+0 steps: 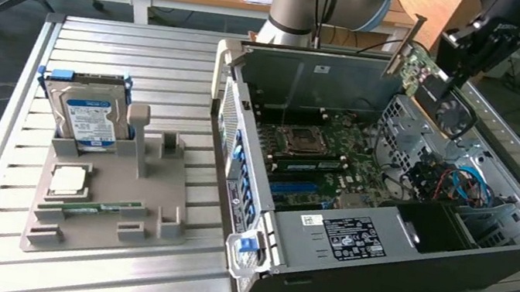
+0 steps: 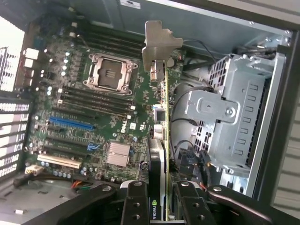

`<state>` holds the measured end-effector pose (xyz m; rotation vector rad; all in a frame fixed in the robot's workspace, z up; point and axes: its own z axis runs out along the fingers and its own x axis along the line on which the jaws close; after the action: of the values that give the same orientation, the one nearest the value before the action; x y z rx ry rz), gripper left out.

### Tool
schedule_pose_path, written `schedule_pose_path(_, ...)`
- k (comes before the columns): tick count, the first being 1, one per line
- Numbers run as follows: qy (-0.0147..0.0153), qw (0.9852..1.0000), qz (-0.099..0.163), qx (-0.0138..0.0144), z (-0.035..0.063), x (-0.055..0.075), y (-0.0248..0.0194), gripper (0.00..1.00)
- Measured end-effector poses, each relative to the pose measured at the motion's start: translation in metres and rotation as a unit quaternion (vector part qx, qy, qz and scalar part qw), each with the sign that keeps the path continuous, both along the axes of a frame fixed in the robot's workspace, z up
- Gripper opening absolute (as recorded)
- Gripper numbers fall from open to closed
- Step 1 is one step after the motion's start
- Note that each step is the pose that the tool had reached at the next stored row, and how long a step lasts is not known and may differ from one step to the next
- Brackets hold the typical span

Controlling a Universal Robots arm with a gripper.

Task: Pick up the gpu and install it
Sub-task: 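Insert the gpu into the slot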

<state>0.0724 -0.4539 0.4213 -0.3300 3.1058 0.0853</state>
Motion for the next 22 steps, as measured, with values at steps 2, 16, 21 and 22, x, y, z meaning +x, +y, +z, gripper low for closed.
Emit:
schedule_pose_path(2, 0.0000, 0.9999, 0.011, 0.0000, 0.0000, 0.0000, 0.0000, 0.27)
schedule_pose_path(16, 0.0000, 0.9986, 0.053, 0.0000, -0.0001, 0.0000, 0.0000, 0.27)
schedule_pose_path(21, 0.0000, 0.9983, 0.058, 0.0000, -0.0001, 0.0000, 0.0000, 0.27)
schedule_pose_path(22, 0.0000, 0.9981, 0.061, 0.0000, -0.0002, 0.0000, 0.0000, 0.27)
